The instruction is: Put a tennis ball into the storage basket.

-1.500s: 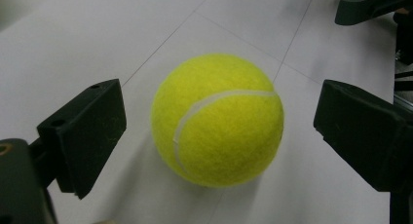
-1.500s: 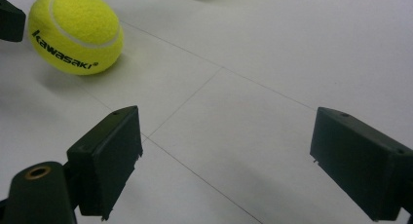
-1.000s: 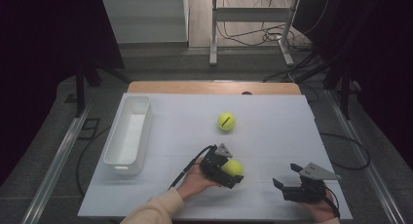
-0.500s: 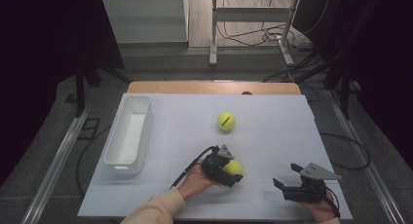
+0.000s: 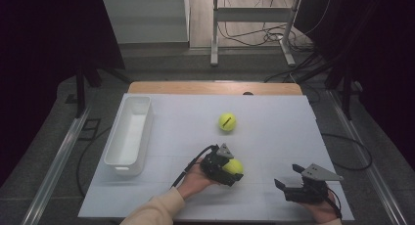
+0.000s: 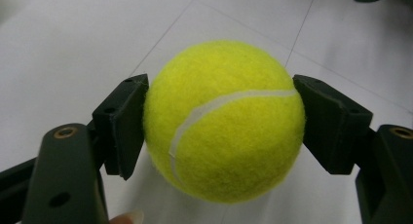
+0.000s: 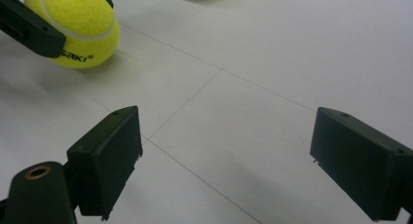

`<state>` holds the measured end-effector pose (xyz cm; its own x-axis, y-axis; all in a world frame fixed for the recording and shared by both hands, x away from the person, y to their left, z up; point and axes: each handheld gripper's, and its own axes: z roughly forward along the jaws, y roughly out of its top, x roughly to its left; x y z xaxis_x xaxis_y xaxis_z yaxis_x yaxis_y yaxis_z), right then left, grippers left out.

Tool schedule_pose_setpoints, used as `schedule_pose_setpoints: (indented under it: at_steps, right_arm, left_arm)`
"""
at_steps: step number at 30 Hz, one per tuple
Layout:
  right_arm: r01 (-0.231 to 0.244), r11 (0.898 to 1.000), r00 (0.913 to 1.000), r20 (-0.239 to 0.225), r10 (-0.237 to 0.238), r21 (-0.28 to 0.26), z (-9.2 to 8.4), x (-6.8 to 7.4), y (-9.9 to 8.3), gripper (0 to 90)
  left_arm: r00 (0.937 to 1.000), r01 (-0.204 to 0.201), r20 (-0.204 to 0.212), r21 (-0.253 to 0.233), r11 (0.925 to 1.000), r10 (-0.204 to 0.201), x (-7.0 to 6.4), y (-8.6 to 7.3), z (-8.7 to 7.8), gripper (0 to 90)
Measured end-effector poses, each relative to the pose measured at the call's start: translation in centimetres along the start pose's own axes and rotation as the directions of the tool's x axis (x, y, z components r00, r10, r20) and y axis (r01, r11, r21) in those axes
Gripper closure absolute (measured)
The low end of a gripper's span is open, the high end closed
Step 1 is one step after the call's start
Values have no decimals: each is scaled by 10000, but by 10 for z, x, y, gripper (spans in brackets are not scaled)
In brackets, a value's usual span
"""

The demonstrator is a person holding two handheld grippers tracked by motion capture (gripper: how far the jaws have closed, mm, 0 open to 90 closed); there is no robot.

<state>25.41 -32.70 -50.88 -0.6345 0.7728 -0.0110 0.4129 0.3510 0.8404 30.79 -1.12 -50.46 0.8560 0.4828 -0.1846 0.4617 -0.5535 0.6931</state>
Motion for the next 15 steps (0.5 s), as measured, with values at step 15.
schedule_pose_setpoints:
  at_steps: [15]
  right_arm:
    - [18, 10000, 10000, 5, -18, 2, 0, 0, 0, 121]
  left_arm:
    - [9998, 177, 68, -860, 9961, -172, 5, 6, -27, 256]
